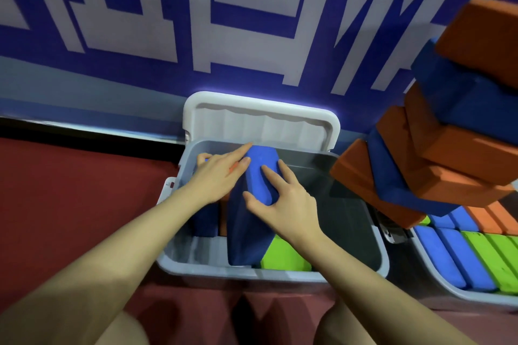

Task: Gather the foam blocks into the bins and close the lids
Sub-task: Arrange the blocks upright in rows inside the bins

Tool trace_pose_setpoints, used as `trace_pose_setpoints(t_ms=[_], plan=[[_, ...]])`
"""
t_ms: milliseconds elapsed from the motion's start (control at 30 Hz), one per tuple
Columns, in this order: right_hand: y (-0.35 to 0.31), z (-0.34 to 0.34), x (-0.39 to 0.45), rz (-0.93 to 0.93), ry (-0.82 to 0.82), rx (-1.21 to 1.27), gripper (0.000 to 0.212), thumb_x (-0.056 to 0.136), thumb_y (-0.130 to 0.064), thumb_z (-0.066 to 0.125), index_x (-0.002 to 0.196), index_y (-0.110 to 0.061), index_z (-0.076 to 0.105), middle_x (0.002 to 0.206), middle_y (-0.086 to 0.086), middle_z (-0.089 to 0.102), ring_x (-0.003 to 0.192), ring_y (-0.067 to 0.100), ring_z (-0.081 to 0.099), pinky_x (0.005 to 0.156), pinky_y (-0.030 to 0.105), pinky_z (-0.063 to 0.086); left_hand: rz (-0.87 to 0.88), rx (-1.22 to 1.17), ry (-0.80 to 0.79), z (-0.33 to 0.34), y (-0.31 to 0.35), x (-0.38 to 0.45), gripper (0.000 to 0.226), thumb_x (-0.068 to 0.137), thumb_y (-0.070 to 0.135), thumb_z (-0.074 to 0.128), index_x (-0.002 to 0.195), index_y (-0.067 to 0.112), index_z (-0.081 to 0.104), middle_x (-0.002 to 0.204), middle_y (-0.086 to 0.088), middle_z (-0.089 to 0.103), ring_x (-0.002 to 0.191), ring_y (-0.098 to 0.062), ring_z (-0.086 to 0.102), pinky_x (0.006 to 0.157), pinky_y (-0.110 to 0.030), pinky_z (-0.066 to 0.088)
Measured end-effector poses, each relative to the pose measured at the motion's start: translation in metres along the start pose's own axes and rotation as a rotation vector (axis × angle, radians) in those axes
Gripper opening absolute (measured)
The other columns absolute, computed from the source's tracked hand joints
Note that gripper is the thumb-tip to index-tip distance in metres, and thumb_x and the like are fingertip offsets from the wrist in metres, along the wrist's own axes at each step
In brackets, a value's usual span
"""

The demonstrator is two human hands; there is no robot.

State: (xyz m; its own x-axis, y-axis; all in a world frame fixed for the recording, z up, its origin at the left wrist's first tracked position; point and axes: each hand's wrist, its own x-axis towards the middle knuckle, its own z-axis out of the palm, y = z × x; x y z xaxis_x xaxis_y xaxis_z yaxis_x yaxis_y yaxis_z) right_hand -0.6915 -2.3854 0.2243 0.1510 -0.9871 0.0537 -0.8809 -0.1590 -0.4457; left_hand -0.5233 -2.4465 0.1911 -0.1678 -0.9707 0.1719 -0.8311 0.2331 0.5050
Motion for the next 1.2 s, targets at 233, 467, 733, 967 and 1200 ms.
trace_pose_setpoints(t_ms=[233, 467, 733, 967, 1200], plan=[[-0.049, 0.01, -0.002, -0.126, -0.011, 0.053, 0.073, 0.081, -0.065, 0.056, 0.145, -0.037, 0.036, 0.159, -0.012, 0.018, 0.131, 0.017, 0.046, 0.099, 0.035, 0.042, -0.047, -0.206, 0.115, -0.041, -0.026, -0.028, 0.054, 0.09, 0.053, 0.028, 0.141, 0.04, 0.041, 0.136, 0.01, 0.055, 0.125, -0.013, 0.051, 0.111, -0.031, 0.028], [-0.057, 0.052, -0.002, -0.188, -0.124, -0.039, 0.079, 0.081, -0.069, 0.053, 0.149, -0.038, 0.027, 0.161, -0.009, 0.007, 0.124, 0.025, 0.053, 0.093, 0.035, 0.047, -0.121, -0.025, -0.009, -0.044, -0.062, -0.056, 0.043, 0.101, 0.045, 0.031, 0.144, 0.043, 0.031, 0.099, 0.014, 0.061, 0.097, -0.013, 0.054, 0.103, -0.031, 0.025], [-0.032, 0.118, 0.002, -0.167, -0.215, -0.049, 0.082, 0.084, -0.069, 0.051, 0.152, -0.032, 0.022, 0.162, -0.003, 0.001, 0.118, 0.028, 0.057, 0.087, 0.038, 0.05, -0.188, 0.303, -0.2, 0.009, -0.097, -0.058, 0.057, 0.091, 0.056, 0.005, 0.147, 0.049, 0.011, 0.154, 0.02, 0.026, 0.142, -0.02, 0.021, 0.107, -0.04, 0.007], [0.0, 0.138, 0.016, -0.267, -0.161, 0.047, 0.061, 0.089, -0.063, 0.049, 0.144, -0.038, 0.04, 0.158, -0.013, 0.021, 0.128, 0.012, 0.048, 0.092, 0.033, 0.048, -0.229, 0.416, -0.109, 0.037, -0.104, -0.06, 0.075, 0.079, 0.056, -0.011, 0.148, 0.046, 0.018, 0.156, 0.014, 0.025, 0.146, -0.024, 0.015, 0.105, -0.041, 0.0], [0.032, 0.147, 0.049, -0.378, -0.043, 0.357, 0.057, 0.095, -0.05, 0.031, 0.137, -0.019, 0.053, 0.143, -0.003, 0.049, 0.13, 0.012, 0.046, 0.105, 0.036, 0.04, -0.327, 0.434, -0.036, 0.042, -0.07, -0.042, 0.052, 0.092, 0.054, 0.029, 0.128, 0.019, 0.045, 0.133, 0.002, 0.052, 0.123, -0.026, 0.046, 0.098, -0.042, 0.027]])
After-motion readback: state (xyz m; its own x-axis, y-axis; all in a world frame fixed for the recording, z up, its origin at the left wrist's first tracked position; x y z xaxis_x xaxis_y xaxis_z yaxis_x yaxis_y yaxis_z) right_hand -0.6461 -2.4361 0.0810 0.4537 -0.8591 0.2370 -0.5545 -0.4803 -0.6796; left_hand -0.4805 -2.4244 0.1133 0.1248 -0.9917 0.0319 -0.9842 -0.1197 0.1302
